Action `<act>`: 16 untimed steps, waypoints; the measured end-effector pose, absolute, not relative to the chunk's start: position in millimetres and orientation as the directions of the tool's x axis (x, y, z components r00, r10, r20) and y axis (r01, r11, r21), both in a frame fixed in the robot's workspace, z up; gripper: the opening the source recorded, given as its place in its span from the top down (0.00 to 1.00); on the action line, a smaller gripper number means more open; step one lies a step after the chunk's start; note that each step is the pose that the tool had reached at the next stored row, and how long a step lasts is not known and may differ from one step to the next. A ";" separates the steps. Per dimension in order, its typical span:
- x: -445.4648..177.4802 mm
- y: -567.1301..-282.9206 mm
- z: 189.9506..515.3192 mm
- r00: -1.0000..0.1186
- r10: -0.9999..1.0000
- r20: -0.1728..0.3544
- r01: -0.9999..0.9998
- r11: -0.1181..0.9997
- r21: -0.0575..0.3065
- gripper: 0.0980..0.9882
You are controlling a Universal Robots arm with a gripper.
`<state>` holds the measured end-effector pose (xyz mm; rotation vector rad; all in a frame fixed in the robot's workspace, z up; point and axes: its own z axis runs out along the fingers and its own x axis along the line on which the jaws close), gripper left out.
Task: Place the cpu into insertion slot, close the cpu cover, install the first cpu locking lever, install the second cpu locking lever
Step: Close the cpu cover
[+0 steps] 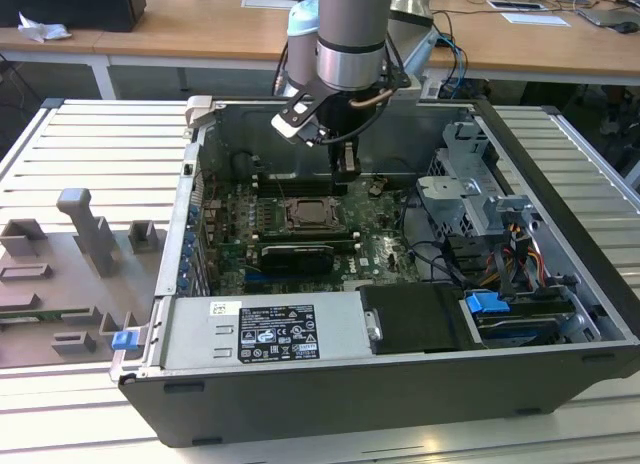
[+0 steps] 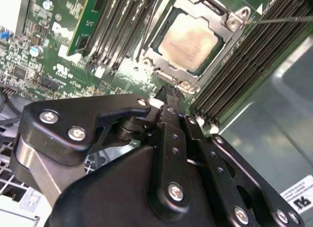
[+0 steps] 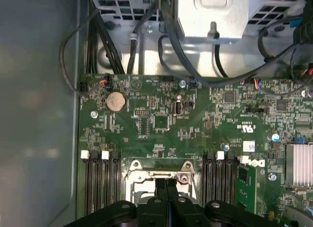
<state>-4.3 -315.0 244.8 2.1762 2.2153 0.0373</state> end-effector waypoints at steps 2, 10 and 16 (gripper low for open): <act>-7.4 -314.9 241.0 -0.018 1.000 -0.009 0.999 0.018 0.042 0.99; -28.7 -314.9 234.9 -0.019 1.000 -0.009 0.999 0.019 0.042 0.99; -33.4 -314.9 232.3 -0.019 1.000 -0.009 0.999 0.019 0.042 0.99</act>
